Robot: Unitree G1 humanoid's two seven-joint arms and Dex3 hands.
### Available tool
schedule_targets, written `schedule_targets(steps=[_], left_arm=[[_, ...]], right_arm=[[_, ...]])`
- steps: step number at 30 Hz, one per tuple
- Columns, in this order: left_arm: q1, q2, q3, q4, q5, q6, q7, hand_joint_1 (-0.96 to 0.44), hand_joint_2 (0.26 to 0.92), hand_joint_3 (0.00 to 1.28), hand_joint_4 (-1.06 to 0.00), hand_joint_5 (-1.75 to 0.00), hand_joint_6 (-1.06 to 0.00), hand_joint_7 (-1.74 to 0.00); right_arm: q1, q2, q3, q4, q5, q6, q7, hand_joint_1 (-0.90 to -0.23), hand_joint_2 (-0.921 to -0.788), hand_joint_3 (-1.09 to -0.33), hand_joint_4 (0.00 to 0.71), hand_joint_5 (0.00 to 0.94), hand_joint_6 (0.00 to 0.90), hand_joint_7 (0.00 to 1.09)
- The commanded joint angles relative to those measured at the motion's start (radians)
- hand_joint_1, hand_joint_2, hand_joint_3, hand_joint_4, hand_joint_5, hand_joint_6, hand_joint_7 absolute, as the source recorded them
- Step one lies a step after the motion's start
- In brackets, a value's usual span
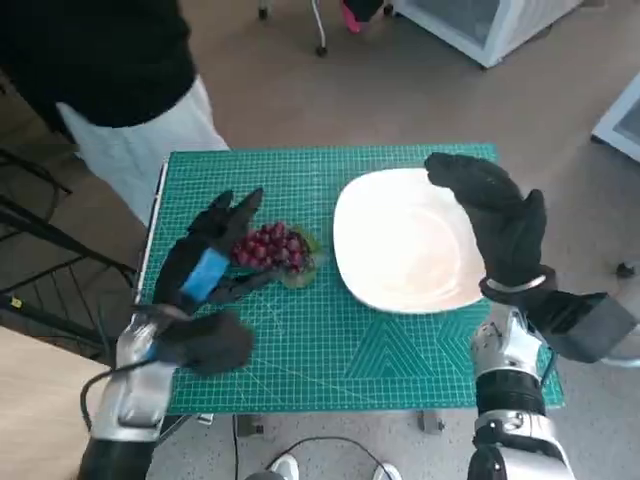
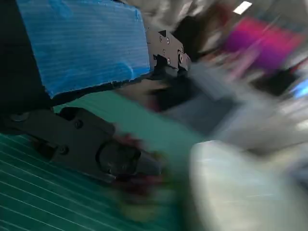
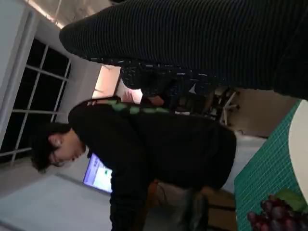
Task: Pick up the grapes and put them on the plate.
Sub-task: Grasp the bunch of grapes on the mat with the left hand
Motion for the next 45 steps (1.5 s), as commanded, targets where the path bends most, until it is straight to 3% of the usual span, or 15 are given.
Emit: schedule_targets(steps=[1,6,11,37,45], left_arm=[[-0.076,0.001,-0.079,-0.023,0.104,0.146,-0.043,-0.46,0.749,0.0,-0.04,0.0,-0.19,0.0],[-0.27,-0.023,-0.207,0.191,0.218,0.352,-0.187,-0.44,0.739,0.0,-0.01,0.0,-0.17,0.0],[-0.338,-0.026,-0.256,0.265,0.208,0.417,-0.233,-0.43,0.734,0.0,0.0,0.0,-0.16,0.0],[-0.442,-0.035,-0.321,0.46,0.065,0.404,-0.156,-0.38,0.727,0.0,0.0,0.0,-0.16,-0.01],[-0.497,-0.044,-0.35,0.599,0.041,0.382,-0.138,-0.37,0.726,0.0,0.0,0.0,-0.17,-0.01]], right_arm=[[0.013,-0.003,0.002,0.014,-0.014,0.019,-0.012,-0.576,-0.921,-0.594,0.344,0.0,0.421,0.0],[0.013,-0.005,0.003,0.01,-0.017,0.018,-0.019,-0.576,-0.921,-0.595,0.344,0.0,0.427,0.0],[0.015,-0.006,0.003,0.005,-0.016,0.019,-0.02,-0.577,-0.921,-0.595,0.345,0.001,0.43,0.0],[0.012,-0.011,-0.004,0.015,-0.014,0.012,-0.019,-0.578,-0.921,-0.593,0.341,0.0,0.431,0.0],[0.009,-0.011,-0.006,0.022,-0.009,0.011,-0.011,-0.579,-0.921,-0.592,0.341,0.0,0.431,0.0]])
